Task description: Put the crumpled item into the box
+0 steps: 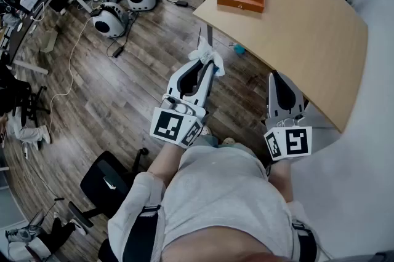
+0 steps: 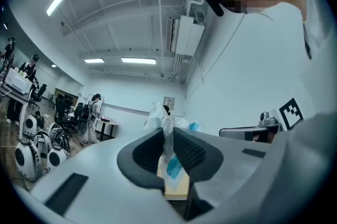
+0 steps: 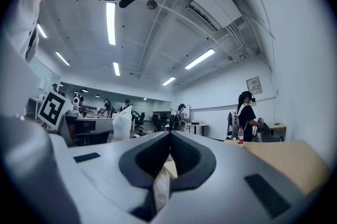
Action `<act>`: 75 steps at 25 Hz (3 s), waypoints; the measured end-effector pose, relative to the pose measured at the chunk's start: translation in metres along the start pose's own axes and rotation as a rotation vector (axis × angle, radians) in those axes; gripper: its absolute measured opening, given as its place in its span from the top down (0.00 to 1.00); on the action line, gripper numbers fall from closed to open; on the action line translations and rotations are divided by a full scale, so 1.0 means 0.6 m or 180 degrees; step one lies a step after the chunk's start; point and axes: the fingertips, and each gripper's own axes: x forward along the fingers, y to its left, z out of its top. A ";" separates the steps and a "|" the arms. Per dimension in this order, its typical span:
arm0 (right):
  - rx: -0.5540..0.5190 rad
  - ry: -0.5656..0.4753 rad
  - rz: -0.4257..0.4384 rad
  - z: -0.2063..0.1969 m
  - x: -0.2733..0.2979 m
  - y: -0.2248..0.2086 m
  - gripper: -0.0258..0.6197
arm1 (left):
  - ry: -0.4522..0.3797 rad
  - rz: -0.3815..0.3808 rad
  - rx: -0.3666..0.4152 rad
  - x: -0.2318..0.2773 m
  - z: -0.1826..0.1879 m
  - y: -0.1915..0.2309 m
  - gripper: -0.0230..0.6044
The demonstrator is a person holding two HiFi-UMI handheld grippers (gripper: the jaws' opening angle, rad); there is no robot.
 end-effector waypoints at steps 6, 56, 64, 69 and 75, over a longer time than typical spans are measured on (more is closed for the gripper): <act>0.0010 -0.0022 -0.0019 0.007 -0.003 0.004 0.94 | -0.0029 -0.0016 -0.0012 -0.004 0.009 -0.001 0.87; 0.0080 -0.0210 -0.0095 0.005 0.180 -0.073 0.94 | -0.0211 -0.0083 0.0001 0.156 0.000 0.114 0.87; 0.0095 -0.0238 0.0029 0.006 0.236 -0.144 0.94 | -0.0247 0.0005 0.0010 0.238 -0.007 0.114 0.87; 0.0131 -0.0257 0.0084 0.002 0.259 -0.188 0.94 | -0.0265 0.0054 0.0036 0.283 -0.013 0.109 0.87; 0.0186 -0.0270 0.0186 -0.004 0.285 -0.230 0.94 | -0.0272 0.0131 0.0080 0.326 -0.019 0.103 0.87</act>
